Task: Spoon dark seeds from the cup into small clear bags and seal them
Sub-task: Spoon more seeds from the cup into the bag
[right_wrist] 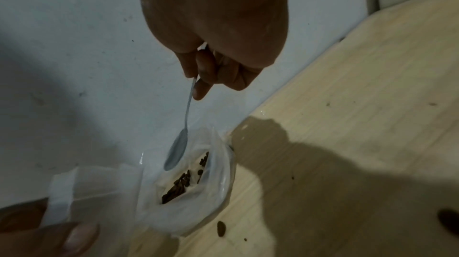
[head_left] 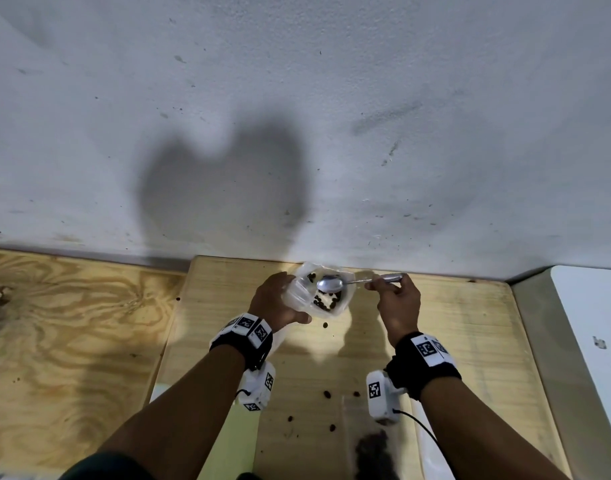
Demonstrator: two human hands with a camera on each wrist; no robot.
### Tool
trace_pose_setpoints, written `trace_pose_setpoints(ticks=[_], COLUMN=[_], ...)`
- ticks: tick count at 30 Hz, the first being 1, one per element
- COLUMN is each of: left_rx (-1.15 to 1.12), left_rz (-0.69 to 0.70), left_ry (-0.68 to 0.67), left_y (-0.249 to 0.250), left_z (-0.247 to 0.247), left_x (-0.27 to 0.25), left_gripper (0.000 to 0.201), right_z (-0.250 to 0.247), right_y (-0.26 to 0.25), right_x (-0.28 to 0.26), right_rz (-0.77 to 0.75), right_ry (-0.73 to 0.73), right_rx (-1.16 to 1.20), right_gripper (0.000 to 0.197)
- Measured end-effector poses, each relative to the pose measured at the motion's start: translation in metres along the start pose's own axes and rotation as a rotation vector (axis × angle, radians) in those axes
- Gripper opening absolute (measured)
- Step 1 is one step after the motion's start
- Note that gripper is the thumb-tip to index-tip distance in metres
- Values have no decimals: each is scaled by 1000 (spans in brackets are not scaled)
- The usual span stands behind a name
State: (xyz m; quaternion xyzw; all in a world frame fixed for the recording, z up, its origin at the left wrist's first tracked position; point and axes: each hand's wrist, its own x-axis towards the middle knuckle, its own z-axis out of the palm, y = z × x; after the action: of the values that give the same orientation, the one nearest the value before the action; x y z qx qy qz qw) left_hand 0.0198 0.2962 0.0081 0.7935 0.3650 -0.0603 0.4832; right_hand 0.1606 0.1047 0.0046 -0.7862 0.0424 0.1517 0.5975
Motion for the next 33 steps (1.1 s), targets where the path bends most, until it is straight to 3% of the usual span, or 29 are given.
trace_pose_setpoints(ticks=[5, 11, 15, 17, 19, 22, 25, 28, 31, 33], left_rx=[-36, -81, -94, -112, -98, -41, -47, -74, -180, -304], left_rz=[22, 58, 160, 193, 218, 267, 329, 363, 302, 226], left_ry=[27, 71, 94, 93, 66, -3, -68, -130, -104, -6], left_y=[-9, -3, 8, 12, 20, 33, 43, 48, 47, 44], left_z=[-1, -7, -14, -17, -21, -24, -24, -28, -30, -30], left_x=[-12, -19, -22, -22, -22, -22, -21, -23, -18, -11], left_gripper=[104, 95, 87, 86, 88, 87, 79, 70, 77, 54], right_z=[3, 0, -8, -10, -7, 5, 14, 12, 9, 8], right_y=[5, 14, -1, -18, -45, -86, -105, -108, -101, -94], right_x=[-1, -7, -14, -21, -33, -47, -50, -45, -37, -35], right_rz=[200, 370, 201, -22, -163, -140, -86, -147, -316, -365], right_ry=[57, -118, -32, -10, -200, -647, -797, -747, -596, -511], right_rx=[24, -92, -432, -419, -274, -286, -391, -428, -416, -373], right_gripper=[9, 5, 37, 31, 14, 16, 16, 10, 15, 14])
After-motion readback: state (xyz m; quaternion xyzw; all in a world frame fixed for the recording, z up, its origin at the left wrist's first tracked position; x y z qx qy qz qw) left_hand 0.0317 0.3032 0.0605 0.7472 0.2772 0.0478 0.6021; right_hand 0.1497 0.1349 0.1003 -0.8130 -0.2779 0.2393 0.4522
